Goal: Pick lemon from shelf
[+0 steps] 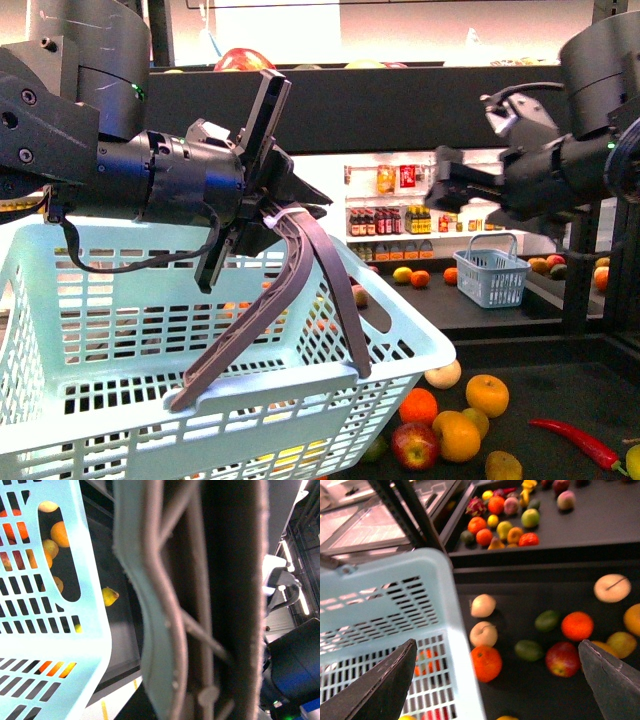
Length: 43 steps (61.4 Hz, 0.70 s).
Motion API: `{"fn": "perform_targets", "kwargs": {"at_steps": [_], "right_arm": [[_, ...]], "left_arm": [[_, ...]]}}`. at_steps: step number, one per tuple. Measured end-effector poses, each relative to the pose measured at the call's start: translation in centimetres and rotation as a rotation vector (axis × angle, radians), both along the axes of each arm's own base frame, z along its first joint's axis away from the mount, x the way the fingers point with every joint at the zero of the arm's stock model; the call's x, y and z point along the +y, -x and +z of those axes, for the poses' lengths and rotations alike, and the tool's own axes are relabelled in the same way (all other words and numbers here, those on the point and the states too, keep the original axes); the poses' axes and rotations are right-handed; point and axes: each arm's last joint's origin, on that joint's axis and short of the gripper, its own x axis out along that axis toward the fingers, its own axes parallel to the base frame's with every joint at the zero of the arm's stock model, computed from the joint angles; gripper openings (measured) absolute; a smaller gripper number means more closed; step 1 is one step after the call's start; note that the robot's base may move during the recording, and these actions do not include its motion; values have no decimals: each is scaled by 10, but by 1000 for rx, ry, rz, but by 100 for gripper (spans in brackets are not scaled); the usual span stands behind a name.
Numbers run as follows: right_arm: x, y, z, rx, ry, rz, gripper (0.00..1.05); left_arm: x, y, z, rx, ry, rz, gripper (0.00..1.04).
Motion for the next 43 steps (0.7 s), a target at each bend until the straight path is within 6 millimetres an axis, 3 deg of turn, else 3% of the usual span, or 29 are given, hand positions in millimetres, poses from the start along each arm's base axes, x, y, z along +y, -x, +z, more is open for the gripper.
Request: {"fn": "perform_targets", "kwargs": {"at_steps": [4,10,18,29,43], "right_arm": [[-21,-1,-6,1,16,-48,97],[-48,-5,-30,43,46,-109,97],[-69,-11,-98,174,91,-140,97],[-63,-6,-175,332,109,-110,97],[-20,-3,-228,410,128,8,97]], "left_arm": [[0,0,0,0,0,0,10],[0,0,0,0,0,0,10],[0,0,0,-1,-1,0,10],[0,0,0,0,0,0,10],[0,0,0,-1,-1,0,10]]}}
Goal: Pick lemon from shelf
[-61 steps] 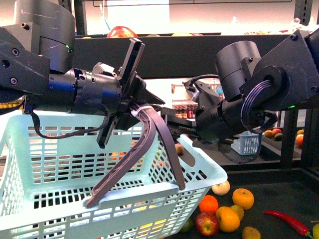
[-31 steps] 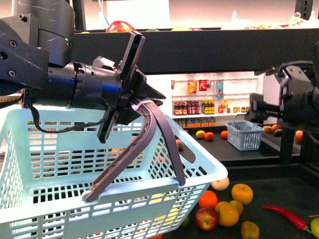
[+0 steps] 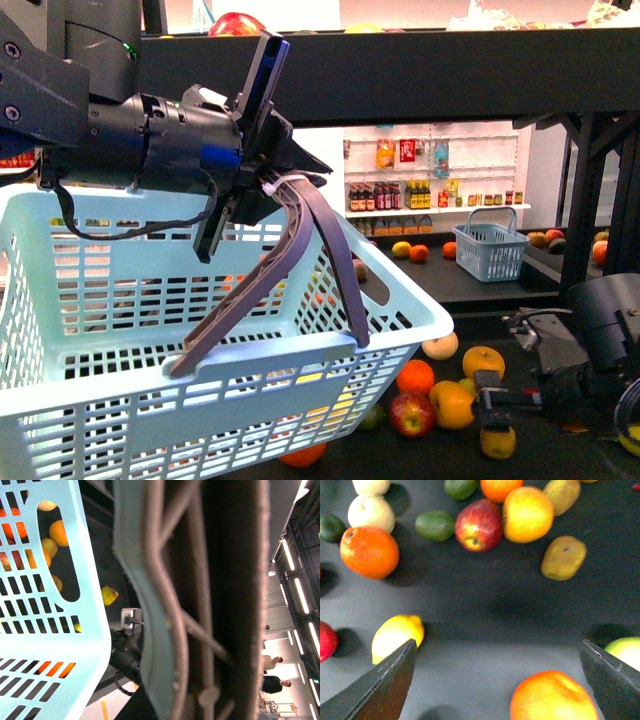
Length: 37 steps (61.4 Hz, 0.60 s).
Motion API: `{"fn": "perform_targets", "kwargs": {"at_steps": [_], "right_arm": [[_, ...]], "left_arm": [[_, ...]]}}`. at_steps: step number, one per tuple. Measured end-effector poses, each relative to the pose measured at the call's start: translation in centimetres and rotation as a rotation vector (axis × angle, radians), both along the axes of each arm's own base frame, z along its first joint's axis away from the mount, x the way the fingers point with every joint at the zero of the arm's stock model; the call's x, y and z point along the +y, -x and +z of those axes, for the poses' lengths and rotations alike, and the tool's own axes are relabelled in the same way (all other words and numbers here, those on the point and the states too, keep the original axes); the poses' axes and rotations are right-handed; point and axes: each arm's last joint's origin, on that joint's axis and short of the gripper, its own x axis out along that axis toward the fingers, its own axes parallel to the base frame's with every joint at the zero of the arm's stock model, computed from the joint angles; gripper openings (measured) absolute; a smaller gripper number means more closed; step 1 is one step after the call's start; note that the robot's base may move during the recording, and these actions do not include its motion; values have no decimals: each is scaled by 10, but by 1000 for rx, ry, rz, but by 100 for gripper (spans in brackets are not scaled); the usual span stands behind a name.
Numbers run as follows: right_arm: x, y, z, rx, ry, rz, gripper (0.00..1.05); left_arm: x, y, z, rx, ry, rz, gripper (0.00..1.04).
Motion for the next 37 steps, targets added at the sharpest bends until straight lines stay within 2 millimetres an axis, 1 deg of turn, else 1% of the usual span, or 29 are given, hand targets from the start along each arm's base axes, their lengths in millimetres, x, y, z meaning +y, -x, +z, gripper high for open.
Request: {"fn": "perform_targets", "kwargs": {"at_steps": [11,19,27,37], "right_arm": [[51,10,-40,64,24,148,97],[81,19,-66,103,54,245,97],[102,25,-86,124,93,324,97],[116,17,-101,142,140,327,97]], "left_arm": [[0,0,0,1,0,0,10],[0,0,0,0,0,0,10],[0,0,0,1,0,0,10],[0,0,0,1,0,0,10]]}}
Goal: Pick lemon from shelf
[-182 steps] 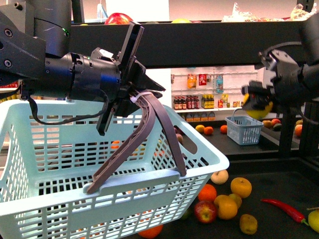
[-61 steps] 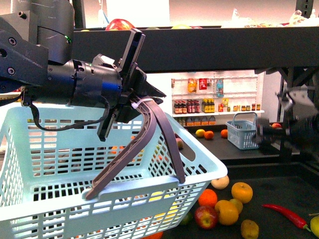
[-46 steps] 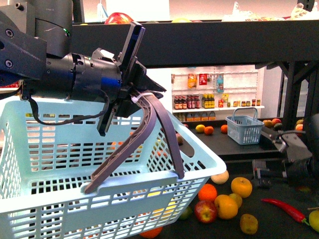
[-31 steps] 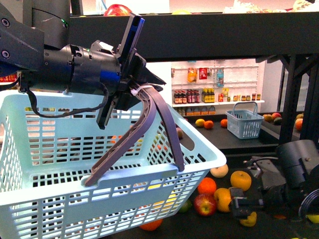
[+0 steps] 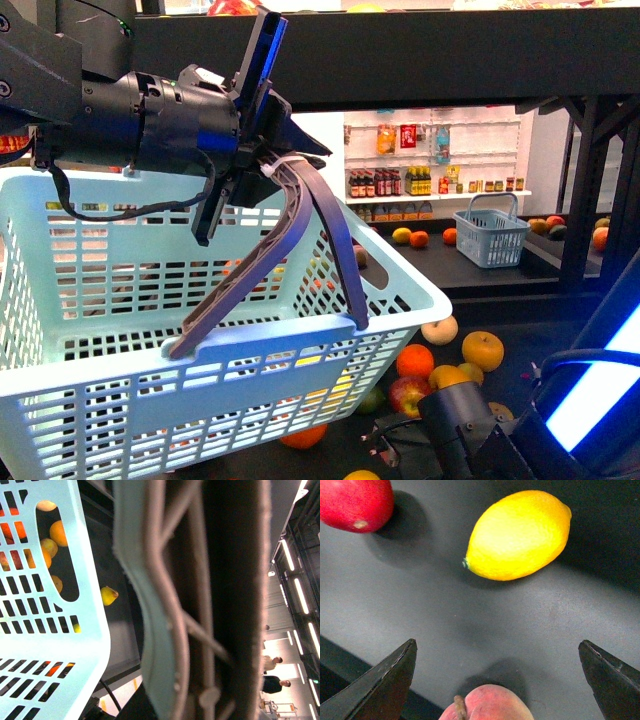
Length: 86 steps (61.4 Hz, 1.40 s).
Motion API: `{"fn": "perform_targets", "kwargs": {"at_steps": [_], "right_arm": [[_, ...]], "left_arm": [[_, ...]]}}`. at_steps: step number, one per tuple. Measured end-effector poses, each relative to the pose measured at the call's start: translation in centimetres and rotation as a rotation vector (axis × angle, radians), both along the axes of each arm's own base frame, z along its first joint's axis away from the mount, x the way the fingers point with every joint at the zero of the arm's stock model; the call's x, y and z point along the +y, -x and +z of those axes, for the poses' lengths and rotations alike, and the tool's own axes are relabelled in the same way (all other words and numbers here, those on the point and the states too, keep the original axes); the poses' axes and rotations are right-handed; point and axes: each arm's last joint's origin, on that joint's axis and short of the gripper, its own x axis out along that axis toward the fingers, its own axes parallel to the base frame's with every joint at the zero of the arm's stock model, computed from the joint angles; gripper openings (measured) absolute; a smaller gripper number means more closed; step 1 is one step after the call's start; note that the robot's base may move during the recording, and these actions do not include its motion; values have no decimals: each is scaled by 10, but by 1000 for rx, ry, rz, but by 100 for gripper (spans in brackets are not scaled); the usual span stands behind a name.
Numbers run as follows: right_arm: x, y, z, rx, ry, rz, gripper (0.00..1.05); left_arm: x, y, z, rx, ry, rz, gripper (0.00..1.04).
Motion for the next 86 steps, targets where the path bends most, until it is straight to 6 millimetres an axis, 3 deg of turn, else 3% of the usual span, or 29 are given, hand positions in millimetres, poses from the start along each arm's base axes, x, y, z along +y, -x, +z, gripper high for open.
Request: {"fn": "perform_targets", "kwargs": {"at_steps": [33,55,86], "right_arm": [[35,-41,-33,-25,93,-49,97],[48,-66,-38,-39,121,-93,97],[59,-88,-45,-50,121,-99,97]], "left_arm": [[0,0,0,0,0,0,10],[0,0,0,-4,-3,1,9],[1,0,0,-23,-19,6,9]]}}
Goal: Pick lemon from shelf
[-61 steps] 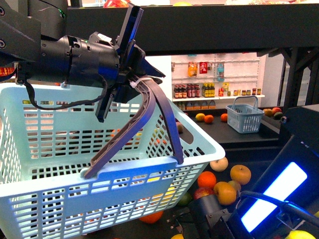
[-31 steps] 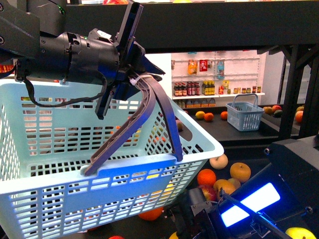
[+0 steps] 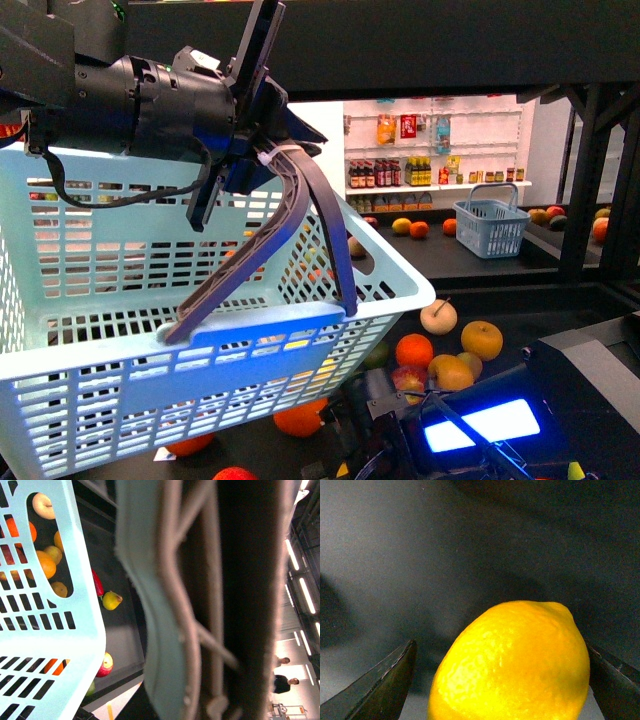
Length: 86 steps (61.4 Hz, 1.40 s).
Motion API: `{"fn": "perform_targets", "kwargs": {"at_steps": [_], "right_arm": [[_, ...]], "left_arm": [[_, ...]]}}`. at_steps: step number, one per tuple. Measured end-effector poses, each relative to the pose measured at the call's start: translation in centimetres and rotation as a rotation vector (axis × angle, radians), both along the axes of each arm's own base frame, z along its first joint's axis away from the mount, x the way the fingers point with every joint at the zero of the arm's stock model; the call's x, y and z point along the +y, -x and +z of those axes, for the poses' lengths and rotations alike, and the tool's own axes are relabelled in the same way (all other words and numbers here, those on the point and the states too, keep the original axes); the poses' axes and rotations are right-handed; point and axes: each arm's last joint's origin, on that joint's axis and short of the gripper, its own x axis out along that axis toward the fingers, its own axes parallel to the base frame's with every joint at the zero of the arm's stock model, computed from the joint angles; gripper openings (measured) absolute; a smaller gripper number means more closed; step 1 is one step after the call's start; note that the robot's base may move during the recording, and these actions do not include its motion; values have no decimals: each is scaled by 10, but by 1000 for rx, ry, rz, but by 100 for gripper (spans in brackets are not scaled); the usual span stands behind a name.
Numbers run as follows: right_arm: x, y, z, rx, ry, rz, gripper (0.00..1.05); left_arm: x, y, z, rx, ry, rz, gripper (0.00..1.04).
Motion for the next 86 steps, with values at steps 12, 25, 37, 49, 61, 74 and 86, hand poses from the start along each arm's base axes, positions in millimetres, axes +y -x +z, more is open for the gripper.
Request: {"fn": "perform_targets", "kwargs": {"at_steps": [12,25,37,49,61,74,86], "right_arm": [[1,-2,0,-2,-1,1,97],[0,-1,0,3,4,4,75],[-1,-1,-1,5,7,5,72],[-9,2,2,9,11,-9,72],[-37,1,15,-17,11,-66,72],[-95,-9,60,-101,-4,-176,71],[-160,-9,123,-197,-23,-277,71]], "left_arm": [[0,0,0,-2,-1,1,9],[0,0,0,-2,-1,1,9],[0,0,0,-1,-1,1,9],[0,0,0,2,2,-2,9],[0,0,0,17,14,-7,9],[0,0,0,19,16,-6,9],[0,0,0,21,17,-6,9]]}}
